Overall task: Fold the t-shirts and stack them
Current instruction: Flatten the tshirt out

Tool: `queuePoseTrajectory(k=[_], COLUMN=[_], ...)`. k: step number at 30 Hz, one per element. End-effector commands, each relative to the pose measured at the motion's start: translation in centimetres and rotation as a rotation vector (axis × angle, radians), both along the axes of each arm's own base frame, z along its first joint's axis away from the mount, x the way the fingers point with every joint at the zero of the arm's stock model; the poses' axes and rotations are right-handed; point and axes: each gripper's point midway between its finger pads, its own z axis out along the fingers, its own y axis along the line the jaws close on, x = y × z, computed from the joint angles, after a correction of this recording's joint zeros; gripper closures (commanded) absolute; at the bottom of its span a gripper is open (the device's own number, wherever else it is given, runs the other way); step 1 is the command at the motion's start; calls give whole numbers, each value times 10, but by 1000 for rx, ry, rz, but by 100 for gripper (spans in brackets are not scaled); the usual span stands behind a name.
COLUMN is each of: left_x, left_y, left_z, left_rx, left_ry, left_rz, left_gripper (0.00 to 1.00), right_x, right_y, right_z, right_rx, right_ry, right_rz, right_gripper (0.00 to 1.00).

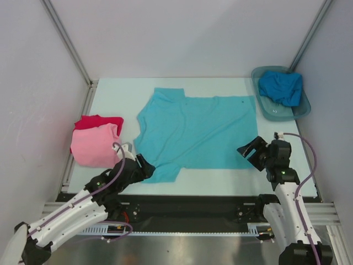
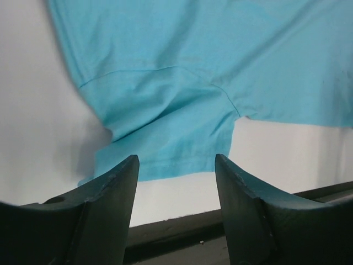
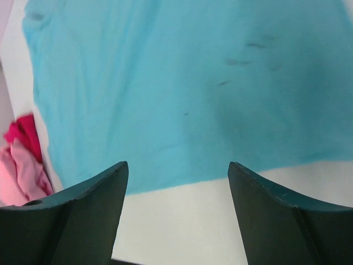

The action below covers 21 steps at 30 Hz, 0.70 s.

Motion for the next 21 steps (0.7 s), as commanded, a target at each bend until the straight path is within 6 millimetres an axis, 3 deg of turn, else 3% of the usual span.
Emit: queuePoseTrajectory(k=[1, 6, 11, 14, 15, 21], left_x=[15, 31, 36, 34, 34, 28], left_y=[-27, -37, -40, -40, -38, -19], left_z=[24, 46, 40, 19, 14, -9], left_rx=[12, 96, 127, 154, 159, 195], left_ry=[-111, -210, -205, -148, -131, -77], left_rz=[-146, -225, -237, -236, -225, -140], left_gripper=[37, 39, 39, 39, 39, 39], right_x=[8, 4, 4, 5, 3, -4], right_y=[35, 49, 40, 22, 2, -44], right_z=[35, 46, 40, 26, 15, 0], right_rx=[-38, -101, -118, -139, -183, -238], right_ry=[-153, -233, -211, -126, -65, 11], right_rz=[226, 331, 264, 136, 20, -297], right_gripper=[21, 18, 16, 15, 14, 14])
